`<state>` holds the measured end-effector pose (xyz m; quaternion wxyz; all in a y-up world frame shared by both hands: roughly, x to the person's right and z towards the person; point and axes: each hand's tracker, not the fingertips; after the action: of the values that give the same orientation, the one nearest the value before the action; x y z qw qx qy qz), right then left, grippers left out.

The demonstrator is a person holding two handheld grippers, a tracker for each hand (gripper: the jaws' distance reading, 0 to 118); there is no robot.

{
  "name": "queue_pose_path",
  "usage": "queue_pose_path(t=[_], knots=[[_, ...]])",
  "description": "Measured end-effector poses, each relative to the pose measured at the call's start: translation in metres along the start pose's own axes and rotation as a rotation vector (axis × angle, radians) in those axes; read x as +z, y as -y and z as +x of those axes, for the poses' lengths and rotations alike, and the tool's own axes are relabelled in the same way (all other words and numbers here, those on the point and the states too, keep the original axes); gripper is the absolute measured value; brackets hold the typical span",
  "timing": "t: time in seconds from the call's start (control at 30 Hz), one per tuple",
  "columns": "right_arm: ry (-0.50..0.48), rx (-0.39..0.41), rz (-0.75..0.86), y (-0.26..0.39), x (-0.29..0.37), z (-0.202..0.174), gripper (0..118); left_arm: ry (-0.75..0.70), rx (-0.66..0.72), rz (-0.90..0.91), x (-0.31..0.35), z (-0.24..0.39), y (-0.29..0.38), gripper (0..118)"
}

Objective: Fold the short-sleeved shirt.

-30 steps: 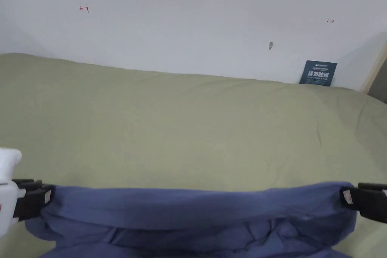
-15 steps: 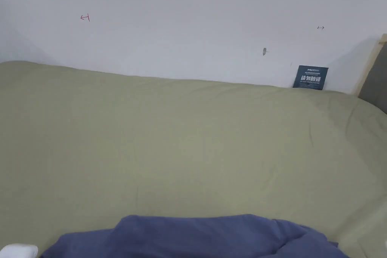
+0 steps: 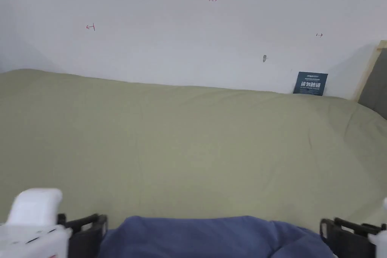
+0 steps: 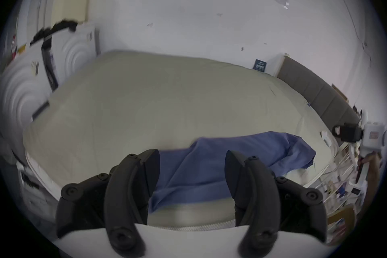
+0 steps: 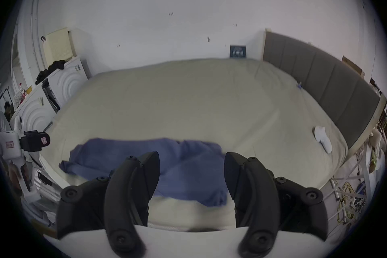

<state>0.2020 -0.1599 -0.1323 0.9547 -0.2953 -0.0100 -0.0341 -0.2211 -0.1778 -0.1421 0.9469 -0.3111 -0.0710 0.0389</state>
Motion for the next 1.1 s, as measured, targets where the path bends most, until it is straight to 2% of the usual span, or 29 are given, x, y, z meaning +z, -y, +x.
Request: queue_pose_path(t=[0.07,0.1,0.13,0.17,0.2,0.27,0.33,0.47,0.6,0.7,0.8,1.1], knots=[[0.014,0.011,0.005,0.002,-0.006,-0.020,68,-0.089,-0.067,-0.018,-0.013,0.033,-0.002,68],[0.015,0.016,-0.007,0.004,-0.011,-0.029,63,-0.110,-0.094,-0.021,-0.019,0.048,0.001,63],[0.025,0.022,-0.013,0.010,-0.014,-0.039,42,-0.115,-0.103,-0.007,-0.024,0.063,0.006,38],[0.021,0.030,-0.014,0.016,-0.017,-0.046,14,-0.105,-0.087,-0.011,-0.026,0.072,0.011,9],[0.010,0.047,-0.022,0.025,-0.020,-0.054,2,-0.097,-0.073,-0.003,-0.027,0.082,0.019,0],[0.023,0.073,-0.049,0.045,-0.026,-0.066,1,-0.085,-0.028,0.002,-0.028,0.094,0.032,0],[-0.016,0.101,-0.117,0.065,-0.030,-0.073,1,-0.046,-0.019,-0.023,-0.031,0.102,0.050,0],[-0.050,0.083,-0.154,0.082,-0.032,-0.080,1,-0.047,-0.013,-0.100,-0.042,0.099,0.072,0],[-0.052,0.133,-0.143,0.074,-0.029,-0.083,1,-0.153,0.074,-0.094,-0.040,0.065,0.074,0],[-0.053,0.147,-0.131,0.064,-0.028,-0.082,1,-0.285,0.109,-0.098,-0.036,0.028,0.075,0],[-0.055,0.147,-0.118,0.056,-0.030,-0.083,1,-0.319,0.204,-0.097,-0.029,-0.004,0.071,0],[-0.039,0.177,-0.130,0.059,-0.036,-0.098,1,-0.330,0.169,-0.051,-0.018,0.006,0.062,0]])
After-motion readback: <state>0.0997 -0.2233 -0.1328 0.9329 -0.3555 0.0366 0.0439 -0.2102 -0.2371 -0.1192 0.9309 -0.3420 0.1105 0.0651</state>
